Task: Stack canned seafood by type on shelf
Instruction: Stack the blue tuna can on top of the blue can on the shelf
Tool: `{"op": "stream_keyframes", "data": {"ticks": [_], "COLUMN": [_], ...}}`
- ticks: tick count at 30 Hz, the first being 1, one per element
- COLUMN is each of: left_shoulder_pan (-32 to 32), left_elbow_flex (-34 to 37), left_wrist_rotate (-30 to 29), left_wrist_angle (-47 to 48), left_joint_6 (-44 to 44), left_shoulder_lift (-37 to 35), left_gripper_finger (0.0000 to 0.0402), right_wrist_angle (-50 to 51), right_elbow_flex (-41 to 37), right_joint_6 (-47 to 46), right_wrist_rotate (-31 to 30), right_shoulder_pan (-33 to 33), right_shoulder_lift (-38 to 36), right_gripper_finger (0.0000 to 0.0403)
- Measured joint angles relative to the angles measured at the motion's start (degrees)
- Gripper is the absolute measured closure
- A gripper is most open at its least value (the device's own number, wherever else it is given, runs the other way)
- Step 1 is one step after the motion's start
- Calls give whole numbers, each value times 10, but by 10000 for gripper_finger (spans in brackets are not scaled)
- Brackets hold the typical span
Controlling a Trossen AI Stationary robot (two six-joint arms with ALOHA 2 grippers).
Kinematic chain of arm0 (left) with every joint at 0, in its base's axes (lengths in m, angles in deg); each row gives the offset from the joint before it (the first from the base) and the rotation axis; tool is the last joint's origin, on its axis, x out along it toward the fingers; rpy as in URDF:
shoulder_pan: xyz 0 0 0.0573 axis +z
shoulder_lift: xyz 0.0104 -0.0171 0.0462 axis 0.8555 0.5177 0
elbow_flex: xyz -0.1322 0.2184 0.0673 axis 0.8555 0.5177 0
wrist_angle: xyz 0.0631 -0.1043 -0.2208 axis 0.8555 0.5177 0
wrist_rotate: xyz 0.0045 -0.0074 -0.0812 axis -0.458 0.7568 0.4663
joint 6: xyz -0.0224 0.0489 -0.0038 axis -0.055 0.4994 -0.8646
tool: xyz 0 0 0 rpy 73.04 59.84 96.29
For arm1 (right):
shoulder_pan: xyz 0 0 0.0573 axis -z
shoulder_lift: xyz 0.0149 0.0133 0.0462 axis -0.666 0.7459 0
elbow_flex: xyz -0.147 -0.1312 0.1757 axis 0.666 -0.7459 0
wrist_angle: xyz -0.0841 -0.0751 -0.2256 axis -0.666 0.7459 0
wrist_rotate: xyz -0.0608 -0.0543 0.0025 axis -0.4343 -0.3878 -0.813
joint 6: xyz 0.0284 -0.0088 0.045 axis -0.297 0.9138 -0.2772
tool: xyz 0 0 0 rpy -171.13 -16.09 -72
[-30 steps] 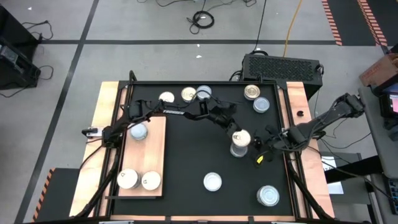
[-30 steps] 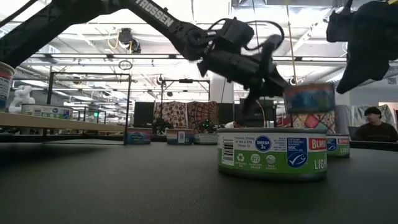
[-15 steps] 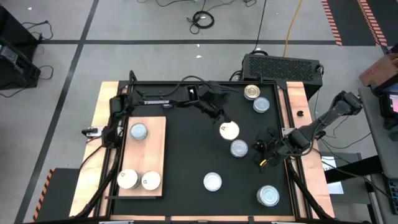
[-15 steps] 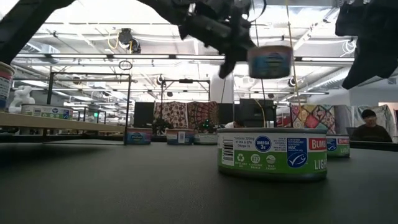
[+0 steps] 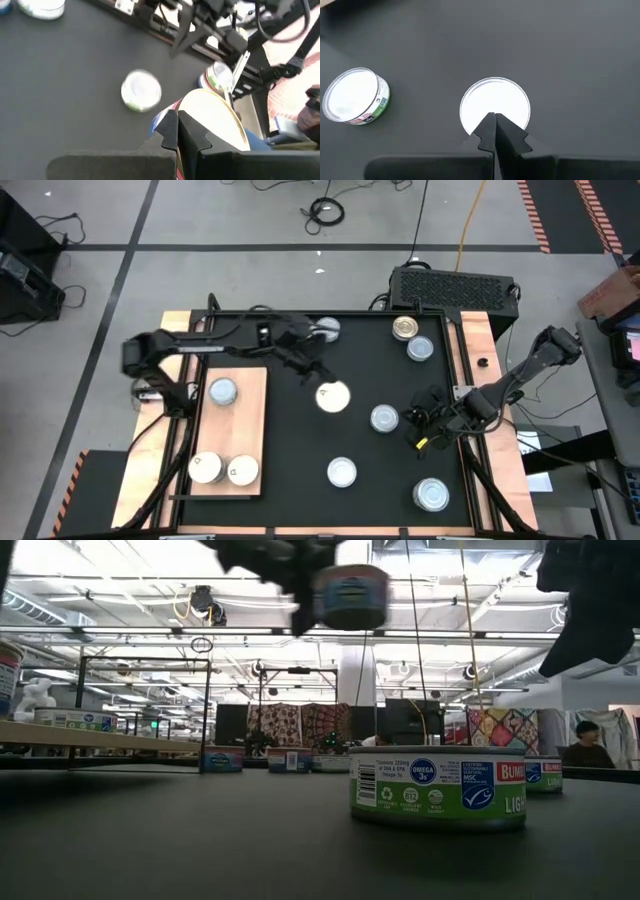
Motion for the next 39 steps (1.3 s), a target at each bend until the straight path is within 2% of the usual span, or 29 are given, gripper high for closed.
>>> {"op": "stream_keyframes", "data": {"ticks": [7, 11, 16, 20, 26, 39], "left_shoulder_pan": [-24, -38, -58, -81, -138, -259], "left_elbow_flex": [192, 281, 371, 422, 465, 483], "left_wrist_rotate": [-16, -20, -21, -18, -19, -75], "left_wrist_angle": [-11, -3, 17, 35, 58, 54], "left_joint_6": [-29, -50, -65, -84, -91, -100], "left_shoulder_lift": [-181, -296, -426, -498, -542, -527], "left_gripper_finger": [401, 402, 402, 402, 402, 402], "right_wrist_angle": [-46, -88, -132, -149, -178, -182], "right_elbow_flex": [0, 0, 0, 0, 0, 0], "right_joint_6": [18, 24, 30, 26, 28, 24], "right_wrist_rotate": [-10, -38, -50, -69, -95, -96], "right_shoulder_pan": [1, 0, 2, 2, 4, 25], "right_shoulder_lift": [12, 12, 12, 12, 12, 13], "right_gripper_finger": [403, 403, 403, 403, 403, 403]}}
